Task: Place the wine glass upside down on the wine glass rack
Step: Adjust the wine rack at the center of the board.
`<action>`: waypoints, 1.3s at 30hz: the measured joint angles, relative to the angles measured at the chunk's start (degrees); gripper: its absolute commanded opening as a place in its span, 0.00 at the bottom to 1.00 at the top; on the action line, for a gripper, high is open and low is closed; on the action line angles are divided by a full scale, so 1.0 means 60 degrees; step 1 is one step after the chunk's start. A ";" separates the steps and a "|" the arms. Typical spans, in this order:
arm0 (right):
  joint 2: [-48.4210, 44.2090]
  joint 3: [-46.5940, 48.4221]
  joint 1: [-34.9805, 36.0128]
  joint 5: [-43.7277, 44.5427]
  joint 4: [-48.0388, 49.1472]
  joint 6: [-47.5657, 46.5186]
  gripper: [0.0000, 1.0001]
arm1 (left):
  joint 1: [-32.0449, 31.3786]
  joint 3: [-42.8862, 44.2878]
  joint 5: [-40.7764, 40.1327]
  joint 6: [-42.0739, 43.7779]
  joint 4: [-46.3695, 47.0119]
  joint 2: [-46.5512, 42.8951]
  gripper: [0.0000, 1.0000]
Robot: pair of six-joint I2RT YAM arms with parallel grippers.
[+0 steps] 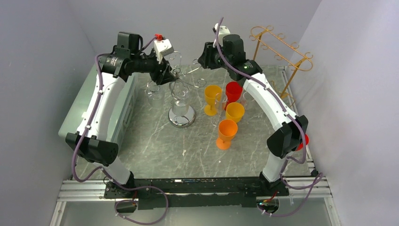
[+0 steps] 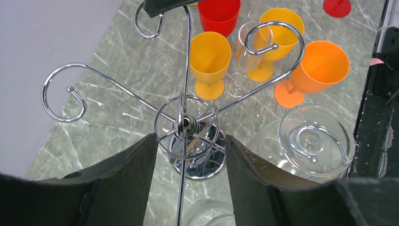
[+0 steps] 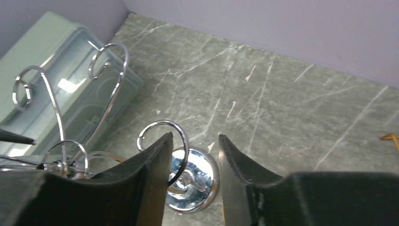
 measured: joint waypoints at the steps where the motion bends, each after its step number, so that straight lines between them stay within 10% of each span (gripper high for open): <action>1: -0.0058 -0.0084 -0.0004 -0.0076 0.0033 0.0040 0.32 | -0.0026 0.0007 -0.0055 0.0036 -0.0015 0.0011 0.57; 9: -0.0627 -0.0994 0.0000 -0.0266 0.0849 0.0532 0.10 | -0.0124 0.0135 -0.0699 -0.0025 0.0069 0.0342 0.32; 39: -0.2339 -0.3362 0.0375 0.0958 0.2011 0.1683 0.00 | -0.0229 0.2011 -0.2167 -0.0499 -0.0313 0.1647 0.41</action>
